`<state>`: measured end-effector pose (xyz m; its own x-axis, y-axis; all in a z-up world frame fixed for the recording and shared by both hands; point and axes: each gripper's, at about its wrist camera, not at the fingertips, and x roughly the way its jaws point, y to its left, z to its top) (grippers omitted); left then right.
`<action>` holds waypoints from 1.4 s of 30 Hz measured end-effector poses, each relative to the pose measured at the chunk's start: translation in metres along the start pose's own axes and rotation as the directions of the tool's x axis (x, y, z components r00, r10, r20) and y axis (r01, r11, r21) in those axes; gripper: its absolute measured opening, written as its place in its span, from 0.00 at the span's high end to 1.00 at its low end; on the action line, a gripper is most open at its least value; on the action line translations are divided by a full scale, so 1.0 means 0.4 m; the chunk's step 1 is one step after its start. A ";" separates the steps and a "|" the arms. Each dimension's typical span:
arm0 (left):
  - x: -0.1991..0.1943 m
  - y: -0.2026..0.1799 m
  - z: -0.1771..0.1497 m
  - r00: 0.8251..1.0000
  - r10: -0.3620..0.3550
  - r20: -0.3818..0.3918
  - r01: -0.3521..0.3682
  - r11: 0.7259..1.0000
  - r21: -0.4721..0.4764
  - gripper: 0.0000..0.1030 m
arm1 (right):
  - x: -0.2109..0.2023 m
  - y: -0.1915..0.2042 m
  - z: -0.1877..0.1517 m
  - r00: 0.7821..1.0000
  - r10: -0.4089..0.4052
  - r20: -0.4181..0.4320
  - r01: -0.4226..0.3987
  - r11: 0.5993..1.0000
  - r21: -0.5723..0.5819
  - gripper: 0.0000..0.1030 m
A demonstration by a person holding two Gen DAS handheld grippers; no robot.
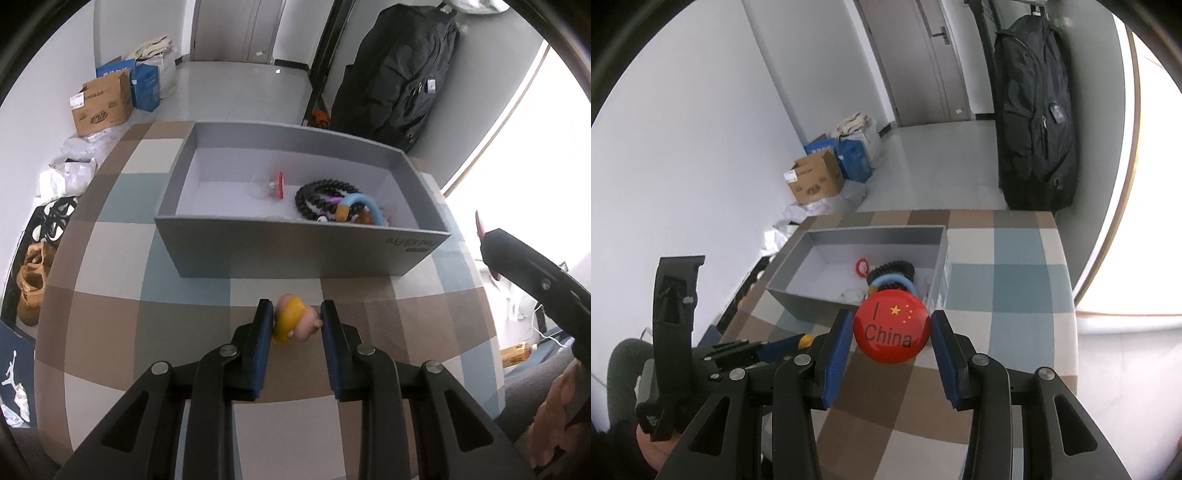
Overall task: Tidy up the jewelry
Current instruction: 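Carry the badge and duck toy into the grey box and open both tools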
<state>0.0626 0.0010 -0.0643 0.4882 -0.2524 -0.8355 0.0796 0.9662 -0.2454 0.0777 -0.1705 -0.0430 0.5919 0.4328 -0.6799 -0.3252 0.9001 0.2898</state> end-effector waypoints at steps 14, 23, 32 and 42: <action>-0.072 -0.010 0.034 0.983 -0.145 0.114 0.148 0.989 -0.013 0.80 | -0.015 0.004 0.033 0.998 0.028 0.054 -0.030 0.999 0.021 0.59; -0.094 0.014 0.085 0.967 -0.192 0.169 0.204 0.977 -0.058 0.80 | 0.002 0.006 0.059 0.997 0.041 0.059 -0.042 0.999 0.029 0.59; -0.090 0.034 0.136 0.960 -0.207 0.191 0.225 0.971 -0.082 0.80 | 0.046 -0.006 0.083 0.998 0.053 0.032 -0.054 0.997 0.056 0.59; -0.047 0.061 0.159 0.970 -0.189 0.152 0.208 0.970 -0.124 0.80 | 0.095 -0.018 0.113 0.998 0.064 0.014 -0.065 0.995 0.076 0.59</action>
<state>0.1106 0.0328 -0.0235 0.5911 -0.4192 -0.6892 0.0711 0.8781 -0.4731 0.1358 -0.1583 -0.0406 0.5798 0.4904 -0.6507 -0.3065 0.8712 0.3835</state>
